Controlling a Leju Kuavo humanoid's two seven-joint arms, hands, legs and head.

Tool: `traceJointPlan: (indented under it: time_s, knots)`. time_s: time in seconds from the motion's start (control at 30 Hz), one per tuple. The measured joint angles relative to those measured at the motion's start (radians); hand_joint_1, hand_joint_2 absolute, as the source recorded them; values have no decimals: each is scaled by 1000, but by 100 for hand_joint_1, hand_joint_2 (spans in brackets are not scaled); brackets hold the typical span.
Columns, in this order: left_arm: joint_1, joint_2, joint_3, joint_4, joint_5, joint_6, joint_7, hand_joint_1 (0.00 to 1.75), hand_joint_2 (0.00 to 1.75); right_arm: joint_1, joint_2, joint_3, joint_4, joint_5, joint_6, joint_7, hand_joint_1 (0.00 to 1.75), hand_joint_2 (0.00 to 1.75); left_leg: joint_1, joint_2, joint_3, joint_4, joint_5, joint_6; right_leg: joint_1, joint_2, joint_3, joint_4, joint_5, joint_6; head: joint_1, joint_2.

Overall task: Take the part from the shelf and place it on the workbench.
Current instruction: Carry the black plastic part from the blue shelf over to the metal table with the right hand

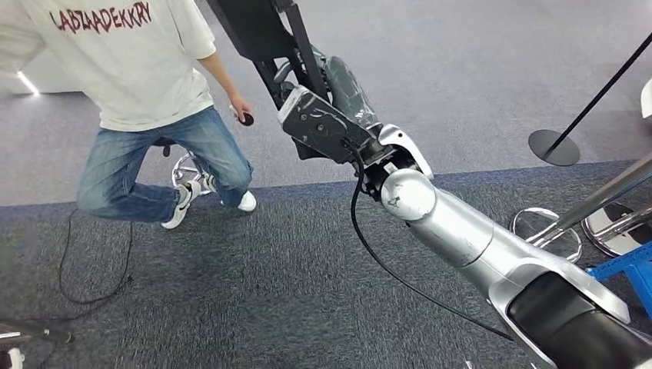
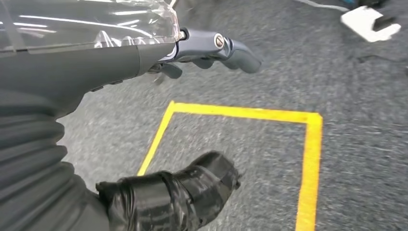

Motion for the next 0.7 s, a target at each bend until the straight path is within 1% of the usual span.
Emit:
traceJointPlan:
  time_s: [0.03,0.07,0.1,0.13,0.17,0.2,0.23,0.27,0.3,0.33,0.37,0.4,0.43,0.47,0.5,0.53,0.57,0.6,0.63,0.67,0.7]
  knots:
    - [0,0,0,0,0,0,0,0,175,0,0,0,-1,1,2,1,175,175,4,-13,-3,-2,3,-7,2,-12,4,-4,1,-3,0,0]
    - [2,1,1,0,0,0,0,0,175,-1,0,0,-1,1,5,2,175,175,7,-15,-4,-5,4,-13,3,-26,8,-9,3,-8,2,0]
    - [5,0,1,0,-1,0,-1,0,175,-3,0,0,-2,1,8,2,175,175,5,5,-8,0,1,-19,2,-40,15,-14,4,-14,-1,0]
    - [6,-1,2,-1,-1,0,-1,0,175,-6,0,0,-2,1,11,2,175,175,2,39,-19,22,-11,-23,-1,-55,21,-20,6,-20,-5,0]
    - [6,-2,2,-1,-3,0,-1,0,175,-10,1,0,-3,1,14,2,175,175,0,80,-39,64,-32,-27,-1,-69,27,-24,6,-24,-9,0]
    - [4,-3,2,-1,-5,0,-2,0,175,-13,1,0,-4,2,17,2,175,175,-1,115,-69,124,-58,-31,2,-84,31,-25,5,-27,-13,0]
    - [1,-3,2,-1,-7,0,-3,0,175,-16,1,0,-4,3,19,3,175,175,0,131,-102,187,-82,-33,3,-99,33,-25,3,-29,-14,0]
    - [0,-3,2,-1,-8,0,-5,0,175,-17,1,1,-4,4,22,5,175,175,1,137,-127,233,-94,-35,5,-115,34,-25,1,-30,-14,0]
    - [-1,-3,2,-1,-9,0,-7,0,175,-17,1,1,-4,6,25,7,175,175,1,140,-136,248,-90,-35,6,-131,35,-25,-1,-30,-14,0]
    - [0,-3,2,-1,-9,0,-9,0,175,-17,1,1,-4,8,26,10,175,175,0,144,-124,224,-70,-33,7,-145,37,-25,-4,-29,-14,0]
    - [0,-3,2,-1,-9,0,-10,0,175,-19,1,2,-4,9,27,12,175,175,-1,154,-92,168,-41,-30,8,-159,40,-25,-7,-27,-14,0]
    - [0,-3,2,-1,-9,0,-12,0,175,-21,1,2,-4,11,27,13,175,175,-6,178,-54,99,-18,-25,10,-172,44,-25,-10,-24,-14,0]
    - [-1,-3,2,-1,-9,0,-14,0,175,-25,1,2,-4,12,27,14,175,175,-12,198,-22,42,-1,-18,14,-185,47,-25,-14,-19,-13,0]
    - [-2,-3,2,-1,-8,0,-16,0,175,-29,1,1,-4,12,28,14,175,175,-18,211,-1,6,5,-9,17,-196,51,-26,-18,-14,-12,0]
    - [-3,-3,2,-1,-6,0,-18,0,175,-31,1,1,-5,12,28,15,175,175,-23,215,6,-10,3,-1,21,-207,55,-28,-21,-9,-10,0]
    - [-3,-3,2,-1,-3,0,-20,0,175,-33,0,1,-5,7,29,16,175,175,-24,200,7,-11,4,6,24,-218,59,-31,-24,-4,-9,0]
    - [-3,-3,3,-1,0,0,-21,0,175,-33,0,1,-5,-3,30,16,175,175,-21,187,8,-13,4,12,23,-221,63,-33,-27,2,-8,0]
    - [-1,-3,3,-1,4,0,-23,0,175,-33,0,1,-5,-17,33,16,175,175,-19,174,10,-17,6,17,21,-206,63,-26,-36,7,-7,0]
    - [0,-3,3,-1,6,0,-23,0,175,-32,0,1,-5,-34,35,13,175,175,-16,163,13,-20,7,24,18,-180,54,-3,-52,11,-6,0]
    - [-1,-3,3,-1,8,0,-24,0,175,-32,-1,0,-6,-50,38,10,175,175,-14,152,15,-22,9,30,16,-147,33,41,-77,12,-5,0]
    - [-2,-3,3,-1,9,0,-23,0,175,-30,-3,-1,-6,-62,41,7,175,175,-14,139,15,-23,9,35,16,-118,1,105,-107,12,-3,0]
